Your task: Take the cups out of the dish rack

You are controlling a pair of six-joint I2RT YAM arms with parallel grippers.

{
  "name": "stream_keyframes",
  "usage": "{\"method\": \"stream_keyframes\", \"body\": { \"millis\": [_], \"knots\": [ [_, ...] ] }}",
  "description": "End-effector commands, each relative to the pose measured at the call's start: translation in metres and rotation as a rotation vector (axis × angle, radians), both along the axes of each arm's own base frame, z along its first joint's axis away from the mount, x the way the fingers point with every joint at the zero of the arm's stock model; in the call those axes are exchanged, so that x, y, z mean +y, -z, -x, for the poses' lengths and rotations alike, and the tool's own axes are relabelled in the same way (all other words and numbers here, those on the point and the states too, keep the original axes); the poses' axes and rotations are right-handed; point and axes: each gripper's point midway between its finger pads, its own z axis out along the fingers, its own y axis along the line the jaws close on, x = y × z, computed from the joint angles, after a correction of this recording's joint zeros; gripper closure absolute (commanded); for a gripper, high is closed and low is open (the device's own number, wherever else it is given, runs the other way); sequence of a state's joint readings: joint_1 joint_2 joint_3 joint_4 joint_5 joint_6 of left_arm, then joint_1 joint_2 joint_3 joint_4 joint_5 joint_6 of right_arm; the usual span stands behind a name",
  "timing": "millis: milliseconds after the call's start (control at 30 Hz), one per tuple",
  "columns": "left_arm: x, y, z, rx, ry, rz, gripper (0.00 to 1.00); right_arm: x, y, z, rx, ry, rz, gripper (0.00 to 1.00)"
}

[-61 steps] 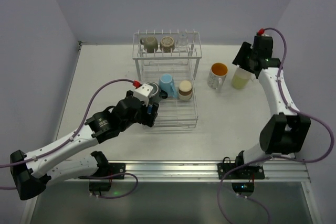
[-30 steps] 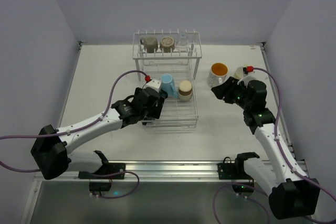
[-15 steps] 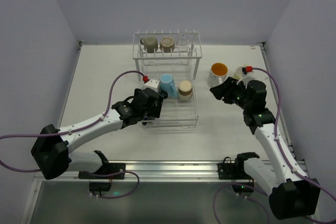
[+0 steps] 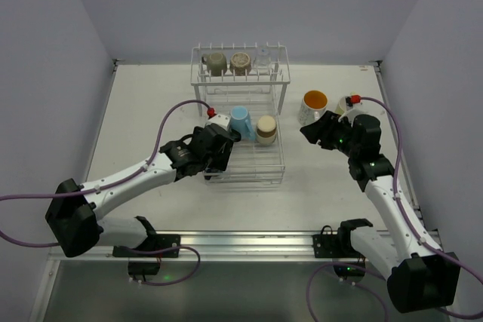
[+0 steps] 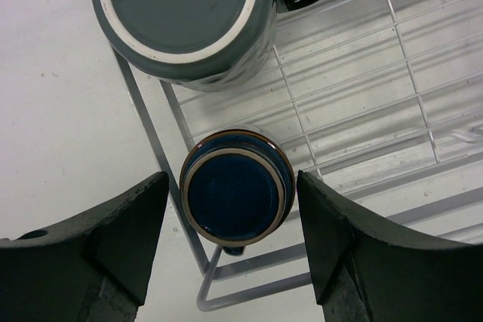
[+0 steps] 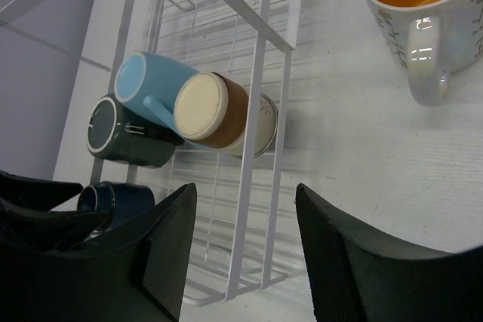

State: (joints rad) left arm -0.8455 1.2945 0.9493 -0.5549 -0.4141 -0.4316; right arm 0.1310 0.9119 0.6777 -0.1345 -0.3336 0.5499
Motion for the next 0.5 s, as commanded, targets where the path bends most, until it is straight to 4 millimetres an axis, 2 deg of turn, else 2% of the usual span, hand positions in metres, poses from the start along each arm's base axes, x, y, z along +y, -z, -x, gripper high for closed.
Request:
{"method": "stream_keyframes", "body": {
  "millis": [0, 167, 467],
  "knots": [
    [-0.002, 0.003, 0.015, 0.084, 0.067, -0.027, 0.27, 0.005, -0.008, -0.001, -0.032, -0.026, -0.004, 0.42],
    [-0.004, 0.018, 0.027, 0.15, 0.097, -0.025, 0.28, 0.005, -0.009, 0.0, -0.034, -0.028, -0.005, 0.42],
    [-0.002, 0.034, 0.027, 0.179, 0.094, -0.065, 0.26, 0.003, -0.009, 0.001, -0.036, -0.026, 0.007, 0.41]
  ]
}}
